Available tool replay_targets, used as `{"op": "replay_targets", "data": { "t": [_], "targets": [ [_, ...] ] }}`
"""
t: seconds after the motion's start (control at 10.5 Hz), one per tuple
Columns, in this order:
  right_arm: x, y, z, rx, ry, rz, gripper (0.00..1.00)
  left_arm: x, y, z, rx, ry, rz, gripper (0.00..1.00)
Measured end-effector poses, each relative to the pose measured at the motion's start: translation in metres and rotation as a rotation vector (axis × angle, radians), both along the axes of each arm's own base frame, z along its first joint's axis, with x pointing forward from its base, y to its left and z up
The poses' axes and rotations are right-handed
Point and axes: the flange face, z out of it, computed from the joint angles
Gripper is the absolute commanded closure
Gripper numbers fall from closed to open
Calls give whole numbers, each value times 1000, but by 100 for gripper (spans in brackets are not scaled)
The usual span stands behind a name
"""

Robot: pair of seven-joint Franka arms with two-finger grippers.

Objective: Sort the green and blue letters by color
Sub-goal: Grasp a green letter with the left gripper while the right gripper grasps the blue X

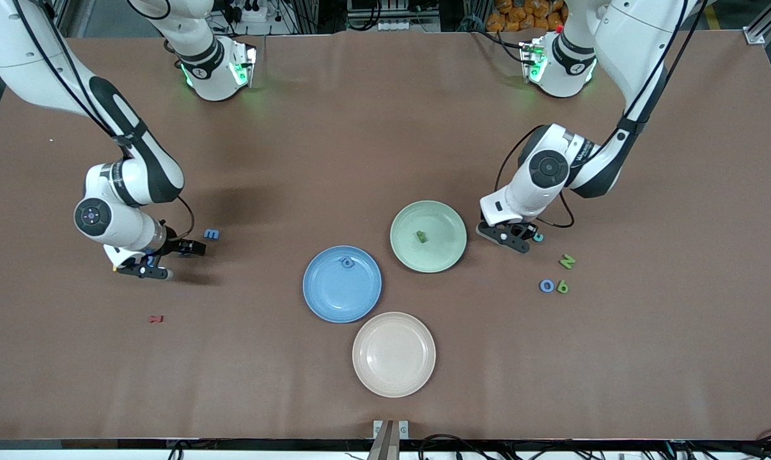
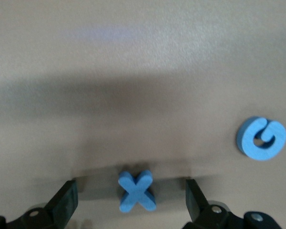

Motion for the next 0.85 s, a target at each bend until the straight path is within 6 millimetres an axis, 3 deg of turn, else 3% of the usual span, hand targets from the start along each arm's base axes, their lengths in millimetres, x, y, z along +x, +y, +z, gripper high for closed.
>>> {"op": "replay_targets", "data": {
  "t": [0.28, 0.66, 0.76, 0.85],
  "targets": [
    [-5, -2, 6, -7, -1, -2, 0, -7, -14, -4, -5, 1, -28, 38],
    [-6, -4, 5, -7, 0, -4, 4, -9, -16, -20, -13, -1, -66, 39],
    [-6, -4, 5, -7, 0, -4, 94, -9, -15, -23, -9, -5, -75, 43],
    [-6, -4, 5, -7, 0, -5, 100, -8, -13, -25, -9, -8, -77, 49]
  ]
}}
